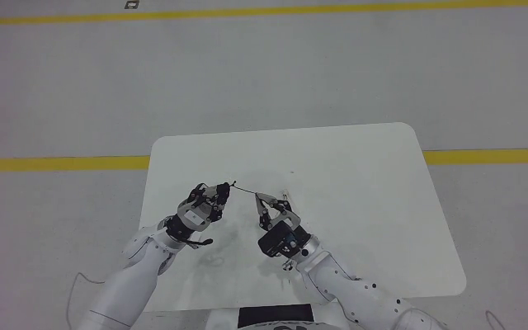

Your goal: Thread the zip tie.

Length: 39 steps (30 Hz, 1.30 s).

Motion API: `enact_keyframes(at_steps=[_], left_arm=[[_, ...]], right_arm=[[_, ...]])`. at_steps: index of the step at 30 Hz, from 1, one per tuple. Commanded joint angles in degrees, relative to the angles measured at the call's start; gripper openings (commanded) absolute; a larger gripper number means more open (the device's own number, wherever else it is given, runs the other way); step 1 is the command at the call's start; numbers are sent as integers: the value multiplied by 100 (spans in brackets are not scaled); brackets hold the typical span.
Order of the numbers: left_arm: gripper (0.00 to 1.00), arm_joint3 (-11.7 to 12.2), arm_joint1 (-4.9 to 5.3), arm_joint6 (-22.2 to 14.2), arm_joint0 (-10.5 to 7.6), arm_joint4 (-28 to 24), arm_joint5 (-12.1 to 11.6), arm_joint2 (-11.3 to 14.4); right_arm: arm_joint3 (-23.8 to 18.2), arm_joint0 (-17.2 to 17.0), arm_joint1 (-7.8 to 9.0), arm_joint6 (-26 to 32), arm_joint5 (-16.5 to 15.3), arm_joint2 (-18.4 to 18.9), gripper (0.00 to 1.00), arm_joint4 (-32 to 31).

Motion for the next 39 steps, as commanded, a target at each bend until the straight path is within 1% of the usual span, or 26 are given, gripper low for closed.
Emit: enact_keyframes(at_steps=[1,18,39], left_arm=[[0,0,0,0,0,0,0,0],[0,0,0,0,0,0,0,0],[0,0,0,0,0,0,0,0]], right_arm=[[0,-6,2,10,0,1,0,0],[-9,-76,19,83,0,35,0,0],[46,-55,80,164,0,-123,0,0]])
